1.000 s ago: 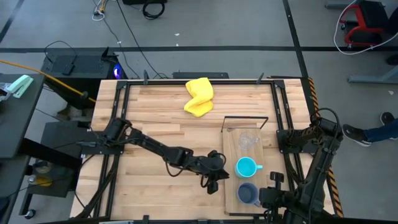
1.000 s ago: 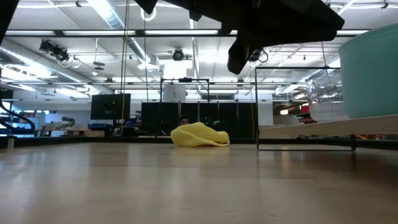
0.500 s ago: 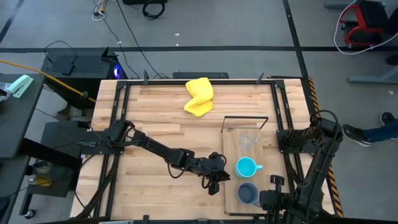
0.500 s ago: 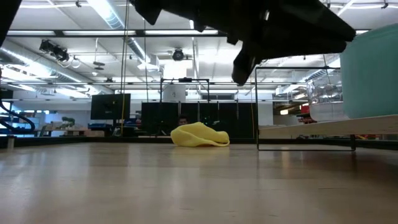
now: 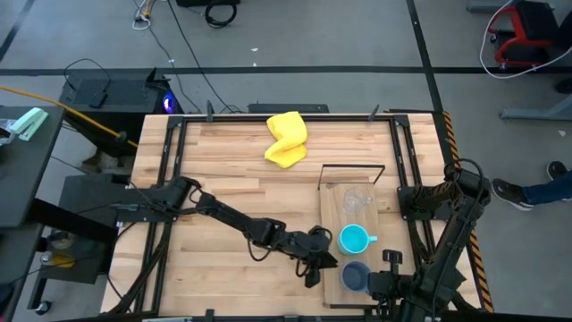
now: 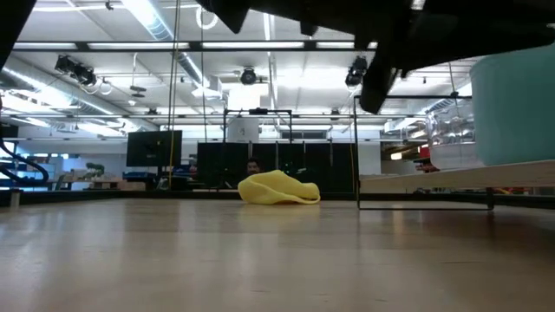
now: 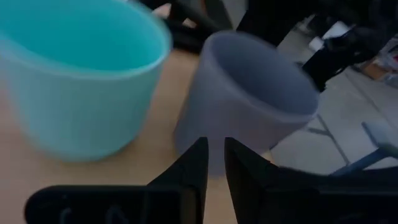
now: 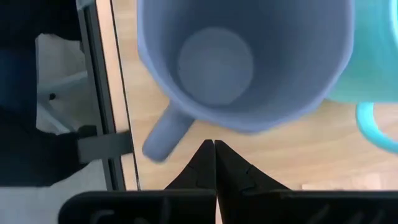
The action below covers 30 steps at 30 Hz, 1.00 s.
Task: Stack small to large cups/mugs on shelf
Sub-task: Put the purple mug on the shelf
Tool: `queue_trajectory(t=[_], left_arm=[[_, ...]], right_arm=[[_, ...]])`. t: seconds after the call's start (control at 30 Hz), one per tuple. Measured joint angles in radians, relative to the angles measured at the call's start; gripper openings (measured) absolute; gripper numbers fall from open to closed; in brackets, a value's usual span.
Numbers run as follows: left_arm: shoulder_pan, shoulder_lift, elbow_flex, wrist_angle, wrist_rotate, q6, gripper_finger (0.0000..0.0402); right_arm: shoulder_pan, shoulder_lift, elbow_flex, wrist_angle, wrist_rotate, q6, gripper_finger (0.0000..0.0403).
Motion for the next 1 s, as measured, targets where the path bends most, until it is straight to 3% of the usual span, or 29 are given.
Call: queue_trajectory(t=[0.27,1.0], left_arm=[[0.001,0.055,0.074,-0.047,0.032,-0.004,0.0053],[-0.019,0.055,0.074,-0.023,0.039,-0.004,0.0056]], right_arm=[[-0.007,0.0,0.0,0.0,0.049,-0.023,0.0],[-0.007,0.0,-0.001,-0.047,0.11,0.026,0.0]])
